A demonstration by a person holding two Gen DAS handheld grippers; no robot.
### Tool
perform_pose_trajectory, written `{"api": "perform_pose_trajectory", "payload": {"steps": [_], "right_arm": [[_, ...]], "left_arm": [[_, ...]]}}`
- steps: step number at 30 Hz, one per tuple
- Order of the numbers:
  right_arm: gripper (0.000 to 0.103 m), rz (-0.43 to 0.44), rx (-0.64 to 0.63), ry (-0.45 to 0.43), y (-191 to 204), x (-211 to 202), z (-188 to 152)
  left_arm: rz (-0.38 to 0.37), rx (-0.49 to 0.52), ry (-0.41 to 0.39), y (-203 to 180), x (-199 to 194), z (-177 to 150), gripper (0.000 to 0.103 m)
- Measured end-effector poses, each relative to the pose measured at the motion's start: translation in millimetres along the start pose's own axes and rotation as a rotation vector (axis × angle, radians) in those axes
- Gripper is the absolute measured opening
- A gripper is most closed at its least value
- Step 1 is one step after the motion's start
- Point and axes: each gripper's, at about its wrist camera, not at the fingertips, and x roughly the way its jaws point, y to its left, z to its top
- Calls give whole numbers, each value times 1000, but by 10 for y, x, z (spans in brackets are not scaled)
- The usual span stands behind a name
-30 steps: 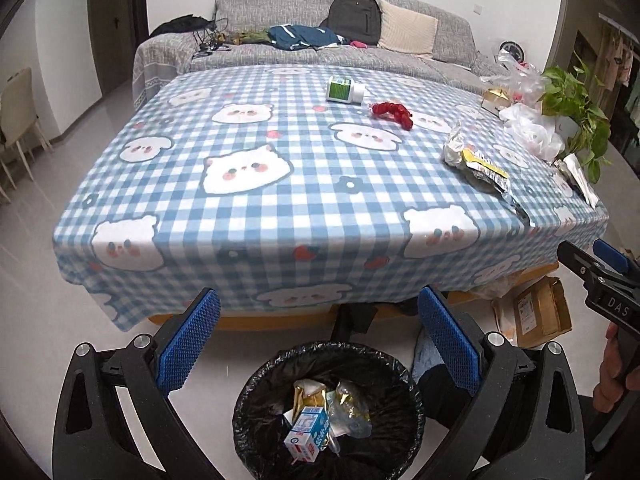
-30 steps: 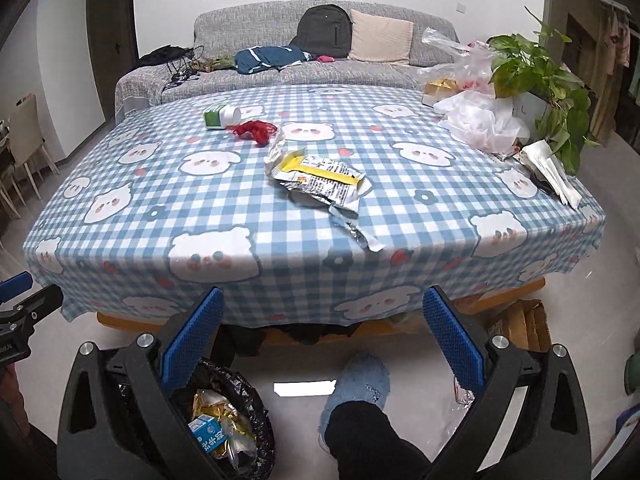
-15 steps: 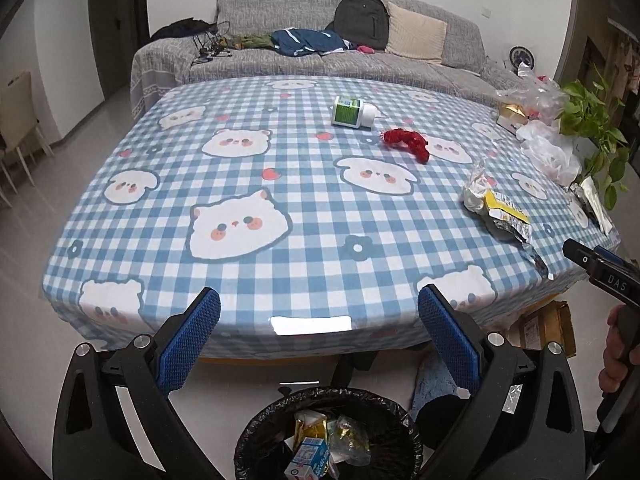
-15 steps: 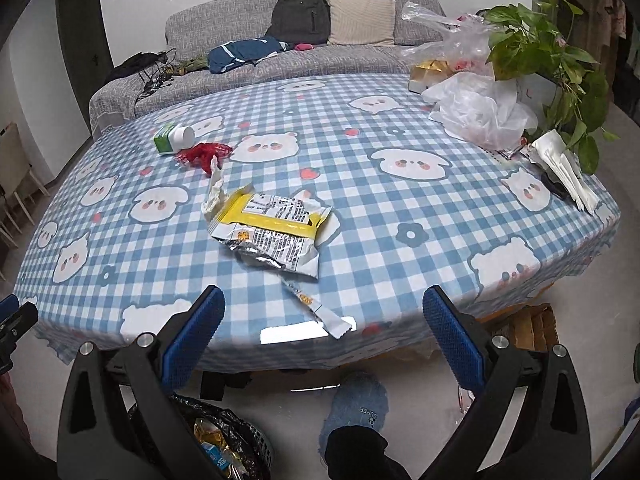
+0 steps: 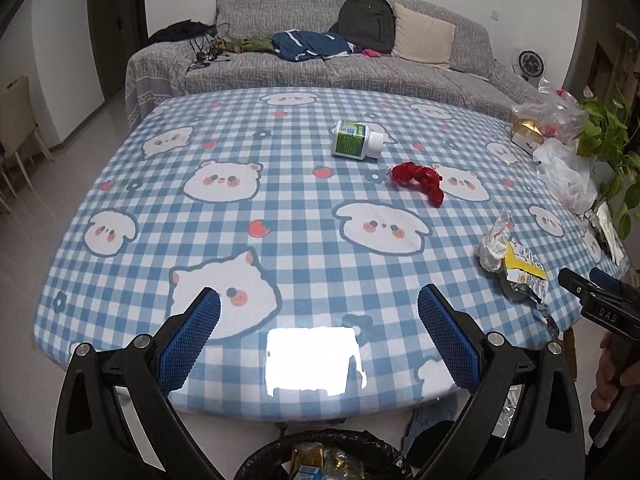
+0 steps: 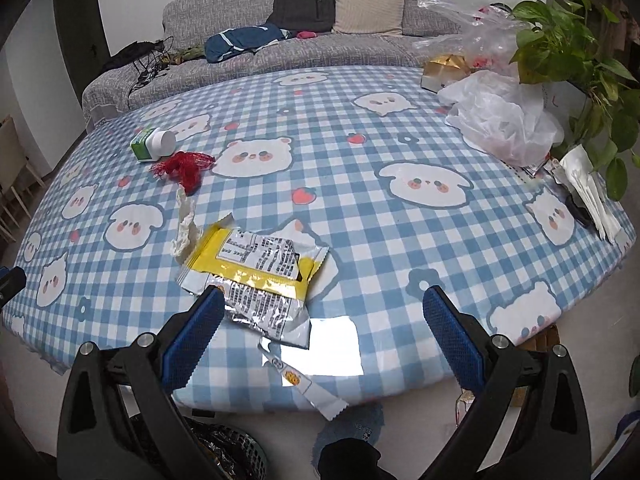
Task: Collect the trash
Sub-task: 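Grasp the yellow snack wrapper with the right tool while the left tool grasps the white pill bottle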
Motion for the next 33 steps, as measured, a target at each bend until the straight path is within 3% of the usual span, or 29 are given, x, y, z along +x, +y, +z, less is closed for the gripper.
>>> {"api": "perform_pose_trajectory", "payload": {"steps": [13,19,24,33], "right_arm": [[94,49,-7,134,155,601,310],[78,48,-20,206,230,797,284],[71,32,-18,207,219,770,280],[45,75,31,253,80,709,300]], "left_arm": [[8,-9,35,72,377,182,97],[-4,3,46,-4,514,317,97],[-10,16,52,-83,648,460,97],[-2,21,60,-147,942,840,97]]}}
